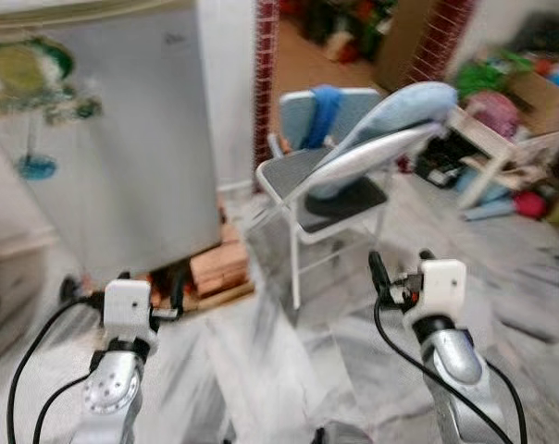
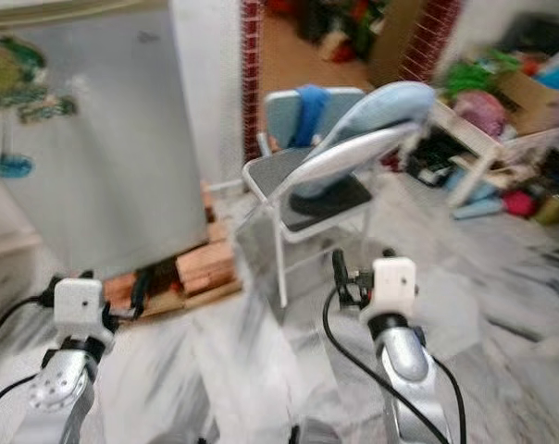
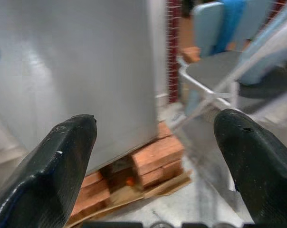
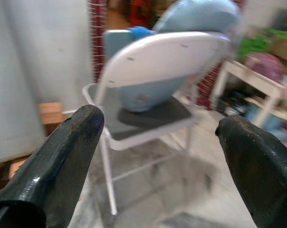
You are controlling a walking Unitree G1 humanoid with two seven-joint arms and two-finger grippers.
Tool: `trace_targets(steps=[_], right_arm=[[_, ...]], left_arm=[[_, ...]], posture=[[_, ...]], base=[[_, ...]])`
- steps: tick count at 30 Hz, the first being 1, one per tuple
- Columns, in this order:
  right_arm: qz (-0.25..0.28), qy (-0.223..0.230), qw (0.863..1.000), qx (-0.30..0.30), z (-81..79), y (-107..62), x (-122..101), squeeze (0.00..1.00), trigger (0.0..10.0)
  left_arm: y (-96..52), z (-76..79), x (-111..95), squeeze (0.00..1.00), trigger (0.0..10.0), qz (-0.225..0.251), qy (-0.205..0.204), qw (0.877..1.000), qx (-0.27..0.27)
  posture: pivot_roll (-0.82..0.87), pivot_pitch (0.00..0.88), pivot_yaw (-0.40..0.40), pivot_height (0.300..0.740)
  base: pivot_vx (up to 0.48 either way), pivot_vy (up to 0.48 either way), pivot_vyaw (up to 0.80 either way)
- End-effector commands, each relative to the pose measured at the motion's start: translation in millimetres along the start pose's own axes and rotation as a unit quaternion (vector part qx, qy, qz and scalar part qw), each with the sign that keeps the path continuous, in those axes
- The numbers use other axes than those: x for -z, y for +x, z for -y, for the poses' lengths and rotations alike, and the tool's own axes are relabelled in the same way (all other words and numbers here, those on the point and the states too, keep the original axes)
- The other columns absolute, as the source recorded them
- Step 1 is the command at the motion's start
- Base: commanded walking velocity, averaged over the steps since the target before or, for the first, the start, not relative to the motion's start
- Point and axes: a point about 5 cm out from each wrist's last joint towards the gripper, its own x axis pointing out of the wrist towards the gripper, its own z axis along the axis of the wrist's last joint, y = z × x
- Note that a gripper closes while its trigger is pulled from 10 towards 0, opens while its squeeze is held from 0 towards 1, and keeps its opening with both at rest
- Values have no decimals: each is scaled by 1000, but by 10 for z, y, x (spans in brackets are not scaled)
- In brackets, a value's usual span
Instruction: Restocking fridge
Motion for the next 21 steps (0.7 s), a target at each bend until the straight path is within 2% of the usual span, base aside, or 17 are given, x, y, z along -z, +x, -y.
trace_targets(steps=[1,6,21], right_arm=[[3,3,1000,8,47,17,-34,0,10000],[10,11,1000,9,19,55,-71,0,10000],[2,15,1000,12,10,89,-22,0,10000]], left_arm=[[31,64,-16,0,10000,2,-3,1000,8],[59,43,-30,0,10000,6,-2,1000,5],[83,64,-23,0,10000,5,4,1000,8]], posture=[[63,39,2,740],[69,39,2,740],[73,25,5,740]], base=[[0,476,-800],[0,476,-710],[0,476,0]])
